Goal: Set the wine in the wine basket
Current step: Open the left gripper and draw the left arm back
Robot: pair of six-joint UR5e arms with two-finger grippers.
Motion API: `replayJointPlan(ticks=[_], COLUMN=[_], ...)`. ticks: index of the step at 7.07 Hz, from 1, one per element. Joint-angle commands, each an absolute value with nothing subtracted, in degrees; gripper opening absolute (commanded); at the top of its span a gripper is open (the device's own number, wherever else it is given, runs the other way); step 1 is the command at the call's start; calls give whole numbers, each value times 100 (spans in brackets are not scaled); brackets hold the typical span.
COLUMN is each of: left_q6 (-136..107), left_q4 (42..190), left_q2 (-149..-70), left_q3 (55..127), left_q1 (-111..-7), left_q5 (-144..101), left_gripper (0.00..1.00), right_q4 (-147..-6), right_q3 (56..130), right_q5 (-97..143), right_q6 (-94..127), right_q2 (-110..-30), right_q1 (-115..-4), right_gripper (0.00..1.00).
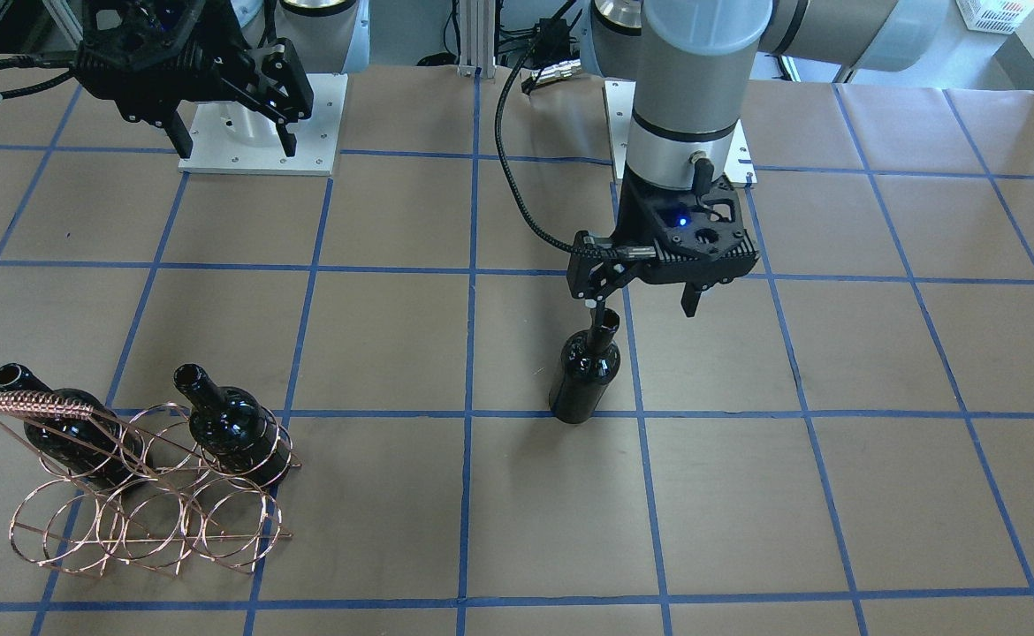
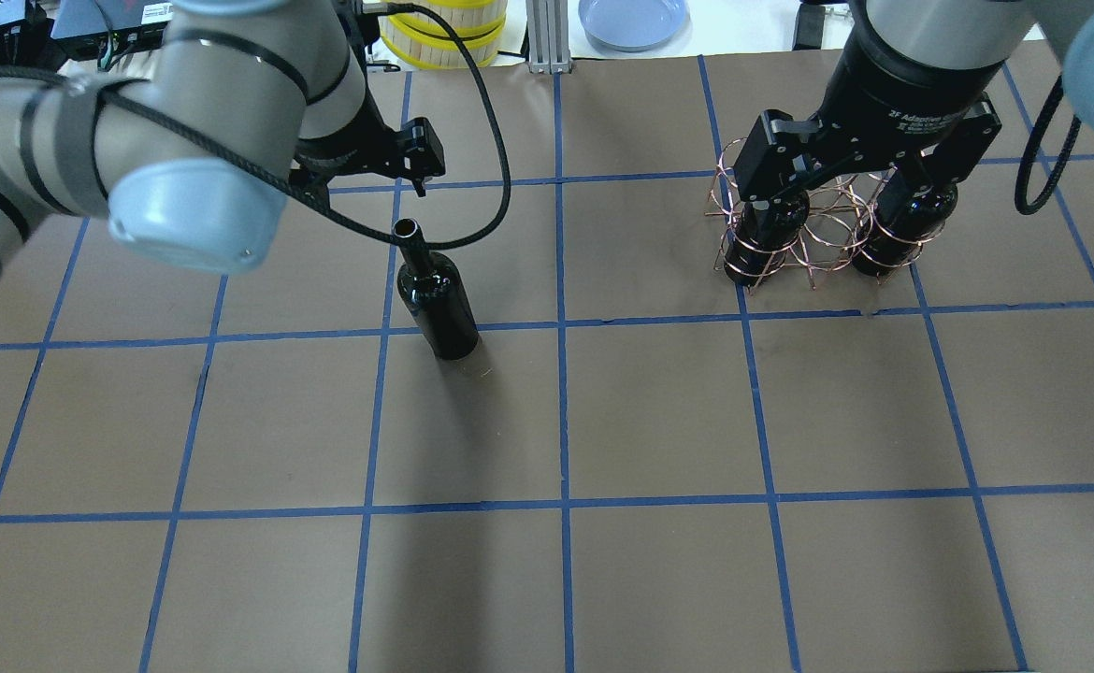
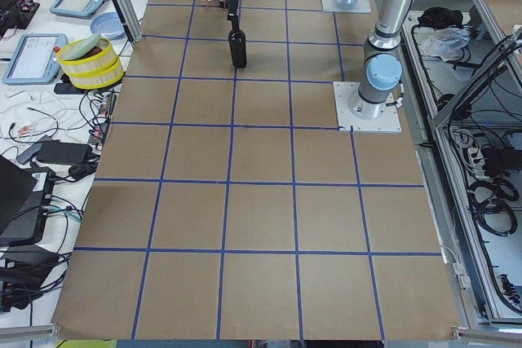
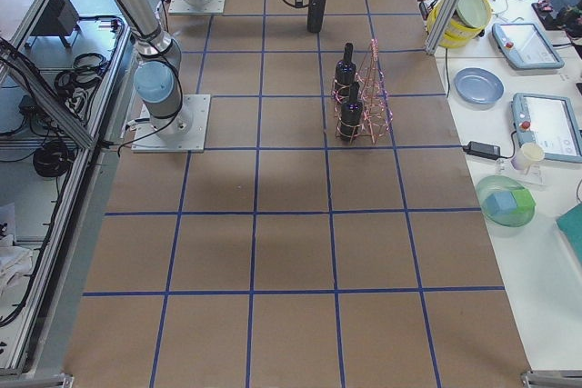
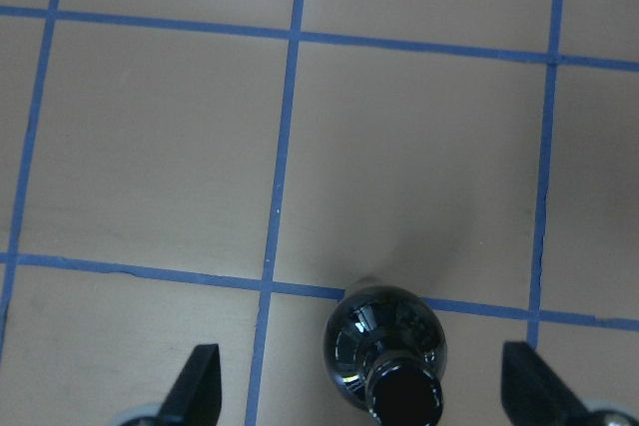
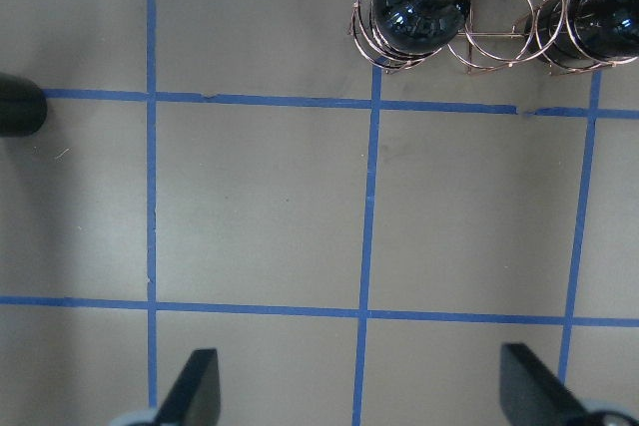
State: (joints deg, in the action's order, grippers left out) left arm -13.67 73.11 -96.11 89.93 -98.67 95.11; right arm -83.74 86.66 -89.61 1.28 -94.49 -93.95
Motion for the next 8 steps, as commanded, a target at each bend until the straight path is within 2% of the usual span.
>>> replayJointPlan(ticks=[1, 3, 5, 8], left_q6=[-583, -161, 138, 909], left_q4=[8138, 8767, 9620, 9721], left_q2=[-9545, -9370, -8836, -8420], left_q3=[8359, 8236, 8235, 8437], left_q1=[-9224, -8501, -8717, -8649], left_q5=[9248, 8394, 8411, 9250], left_gripper=[100, 100, 100, 100], right_q4=[-8585, -8596, -8613, -8613], right_q3=[8666, 8657, 8657, 8631], right_q5=[-8973, -8913, -8886, -8877], right_q6=[141, 97, 62, 18], right_q2=[-9448, -9431, -9413, -9439], right_q1=[-9396, -9396, -9387, -9387], right_gripper=[100, 100, 100, 100])
